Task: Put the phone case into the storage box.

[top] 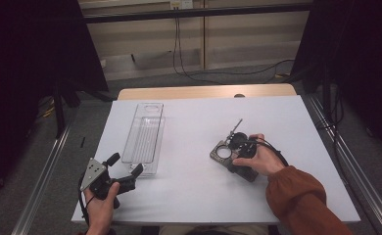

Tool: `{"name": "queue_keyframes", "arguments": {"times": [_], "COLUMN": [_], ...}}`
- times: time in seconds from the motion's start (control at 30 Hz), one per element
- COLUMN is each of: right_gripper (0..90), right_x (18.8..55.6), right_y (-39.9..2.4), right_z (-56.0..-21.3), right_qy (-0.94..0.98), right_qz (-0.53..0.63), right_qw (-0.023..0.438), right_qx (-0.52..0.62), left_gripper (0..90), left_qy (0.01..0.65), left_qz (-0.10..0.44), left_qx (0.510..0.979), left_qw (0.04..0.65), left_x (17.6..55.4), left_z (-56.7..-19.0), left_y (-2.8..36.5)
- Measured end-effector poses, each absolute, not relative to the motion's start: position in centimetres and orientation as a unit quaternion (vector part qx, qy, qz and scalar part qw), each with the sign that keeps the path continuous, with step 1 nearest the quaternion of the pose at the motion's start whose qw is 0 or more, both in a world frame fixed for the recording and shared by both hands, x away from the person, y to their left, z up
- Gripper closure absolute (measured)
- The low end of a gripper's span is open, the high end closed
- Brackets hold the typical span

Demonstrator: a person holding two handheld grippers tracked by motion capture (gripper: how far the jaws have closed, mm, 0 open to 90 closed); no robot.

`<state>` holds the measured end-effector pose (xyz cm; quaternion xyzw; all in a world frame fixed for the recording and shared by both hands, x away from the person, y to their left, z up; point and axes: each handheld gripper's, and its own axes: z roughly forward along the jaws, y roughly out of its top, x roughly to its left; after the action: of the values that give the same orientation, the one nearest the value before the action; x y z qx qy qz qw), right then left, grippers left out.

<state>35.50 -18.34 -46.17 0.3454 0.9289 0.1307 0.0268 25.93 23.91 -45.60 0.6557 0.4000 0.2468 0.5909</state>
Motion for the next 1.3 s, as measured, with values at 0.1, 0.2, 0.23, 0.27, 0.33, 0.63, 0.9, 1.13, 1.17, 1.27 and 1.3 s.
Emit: {"name": "queue_keyframes", "arguments": {"times": [0.1,0.2,0.23,0.27,0.33,0.63,0.9,1.13,1.17,1.27,1.3], "right_gripper": [11.8,11.9,11.9,11.9,11.9,11.9,11.9,11.9,11.9,11.9,11.9], "right_x": [35.5,35.5,35.5,35.5,35.4,35.3,35.0,34.8,34.8,34.8,34.8], "right_y": [-18.3,-18.3,-18.3,-18.3,-18.6,-19.2,-19.7,-20.1,-20.1,-20.3,-20.4], "right_z": [-46.1,-46.1,-46.1,-46.1,-45.8,-44.8,-43.8,-43.3,-43.3,-43.1,-43.0], "right_qy": [0.929,0.928,0.928,0.927,0.925,0.921,0.914,0.907,0.907,0.903,0.902], "right_qz": [0.129,0.132,0.132,0.131,0.137,0.153,0.185,0.209,0.209,0.236,0.242], "right_qw": [0.028,0.032,0.032,0.032,0.036,0.045,0.049,0.053,0.053,0.055,0.060], "right_qx": [0.345,0.347,0.347,0.350,0.352,0.355,0.359,0.361,0.361,0.354,0.351], "left_gripper": [2.7,2.7,2.7,2.7,2.7,2.7,2.7,2.7,2.7,2.7,2.7], "left_qy": [0.400,0.399,0.399,0.399,0.402,0.402,0.403,0.403,0.403,0.404,0.404], "left_qz": [0.249,0.249,0.249,0.248,0.249,0.249,0.250,0.249,0.249,0.249,0.249], "left_qx": [0.656,0.656,0.656,0.656,0.655,0.655,0.656,0.655,0.654,0.654,0.654], "left_qw": [0.590,0.590,0.590,0.590,0.589,0.590,0.588,0.589,0.589,0.589,0.589], "left_x": [25.9,25.9,25.9,25.9,25.9,25.9,25.8,25.8,25.8,25.8,25.8], "left_z": [-45.6,-45.6,-45.6,-45.6,-45.6,-45.5,-45.5,-45.6,-45.5,-45.5,-45.5], "left_y": [24.0,23.9,23.9,24.0,24.0,24.0,24.0,24.0,24.0,24.0,24.0]}}
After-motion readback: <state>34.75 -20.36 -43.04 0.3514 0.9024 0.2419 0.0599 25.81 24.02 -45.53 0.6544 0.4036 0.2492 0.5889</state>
